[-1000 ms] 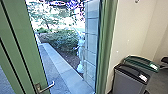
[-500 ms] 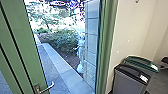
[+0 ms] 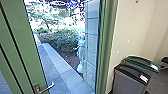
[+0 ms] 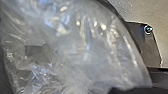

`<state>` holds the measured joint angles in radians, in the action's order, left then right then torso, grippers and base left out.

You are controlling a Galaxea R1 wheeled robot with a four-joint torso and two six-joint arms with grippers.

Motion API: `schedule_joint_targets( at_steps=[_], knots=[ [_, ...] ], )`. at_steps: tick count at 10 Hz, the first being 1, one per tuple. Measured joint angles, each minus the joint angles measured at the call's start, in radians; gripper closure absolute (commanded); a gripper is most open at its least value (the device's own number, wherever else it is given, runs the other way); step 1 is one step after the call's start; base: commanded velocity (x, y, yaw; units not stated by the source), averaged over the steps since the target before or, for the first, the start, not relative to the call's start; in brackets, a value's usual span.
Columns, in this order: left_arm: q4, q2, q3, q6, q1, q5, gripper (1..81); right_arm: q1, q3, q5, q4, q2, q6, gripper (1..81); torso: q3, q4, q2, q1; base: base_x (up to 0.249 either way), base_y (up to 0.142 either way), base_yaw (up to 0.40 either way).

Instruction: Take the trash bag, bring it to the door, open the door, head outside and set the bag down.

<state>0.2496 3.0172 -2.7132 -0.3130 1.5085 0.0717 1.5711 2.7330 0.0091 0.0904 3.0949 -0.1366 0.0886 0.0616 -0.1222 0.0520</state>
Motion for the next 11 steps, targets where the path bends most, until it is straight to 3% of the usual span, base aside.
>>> schedule_joint_targets(
  at_steps=[11],
  knots=[
    [-0.004,0.0,0.0,0.0,0.0,-0.001,81.1,0.0,0.0,0.0,0.0,0.0,0.0,1.0,0.0,0.0,0.0,0.0,0.0,0.0,0.034]
  ],
)
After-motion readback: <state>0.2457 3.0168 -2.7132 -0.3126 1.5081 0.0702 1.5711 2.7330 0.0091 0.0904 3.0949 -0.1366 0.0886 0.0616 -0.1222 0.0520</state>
